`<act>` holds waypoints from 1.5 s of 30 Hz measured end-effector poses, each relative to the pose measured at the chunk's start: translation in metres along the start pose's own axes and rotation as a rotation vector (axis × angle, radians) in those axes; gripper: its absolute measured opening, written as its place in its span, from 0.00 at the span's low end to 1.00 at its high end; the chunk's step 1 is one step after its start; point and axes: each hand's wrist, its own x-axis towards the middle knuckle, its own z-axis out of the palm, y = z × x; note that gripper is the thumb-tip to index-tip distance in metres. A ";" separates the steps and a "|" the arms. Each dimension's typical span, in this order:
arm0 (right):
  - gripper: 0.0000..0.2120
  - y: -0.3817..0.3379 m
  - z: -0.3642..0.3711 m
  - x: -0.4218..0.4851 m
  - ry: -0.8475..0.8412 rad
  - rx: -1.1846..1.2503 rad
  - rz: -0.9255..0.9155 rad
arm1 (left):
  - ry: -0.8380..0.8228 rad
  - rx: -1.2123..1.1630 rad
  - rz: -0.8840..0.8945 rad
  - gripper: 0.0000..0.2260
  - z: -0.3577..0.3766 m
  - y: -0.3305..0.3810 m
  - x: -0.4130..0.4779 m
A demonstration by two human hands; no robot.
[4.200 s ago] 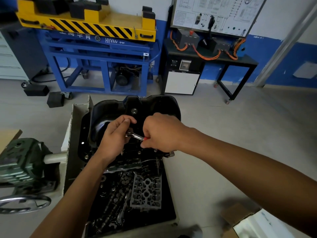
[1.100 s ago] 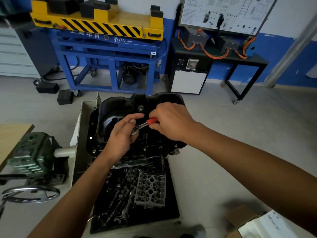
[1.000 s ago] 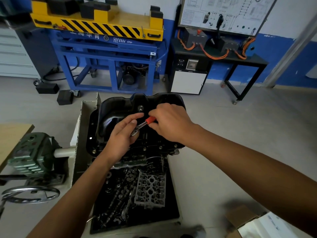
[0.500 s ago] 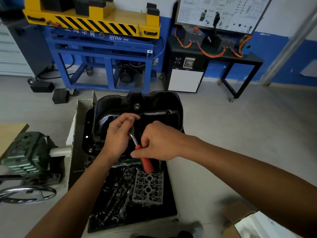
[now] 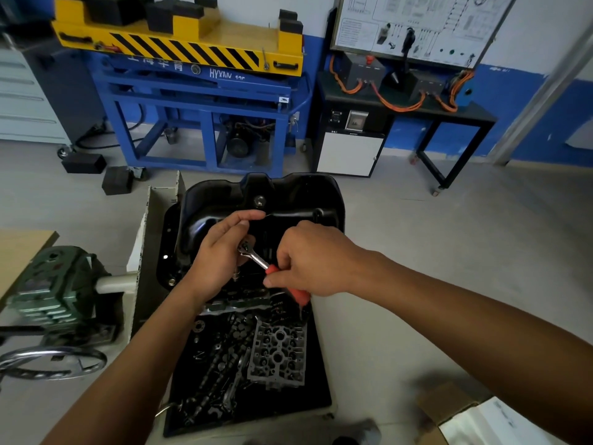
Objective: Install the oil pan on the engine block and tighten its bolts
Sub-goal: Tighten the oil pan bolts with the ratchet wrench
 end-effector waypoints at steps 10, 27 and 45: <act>0.12 0.010 -0.009 0.015 0.149 -0.227 0.015 | -0.025 -0.027 -0.071 0.16 -0.008 -0.001 0.003; 0.15 0.009 -0.001 0.018 0.201 -0.170 0.014 | 0.102 0.057 0.032 0.10 0.003 -0.003 0.003; 0.20 -0.008 0.005 0.000 0.054 0.042 0.016 | 0.066 0.072 0.032 0.12 0.009 0.001 0.003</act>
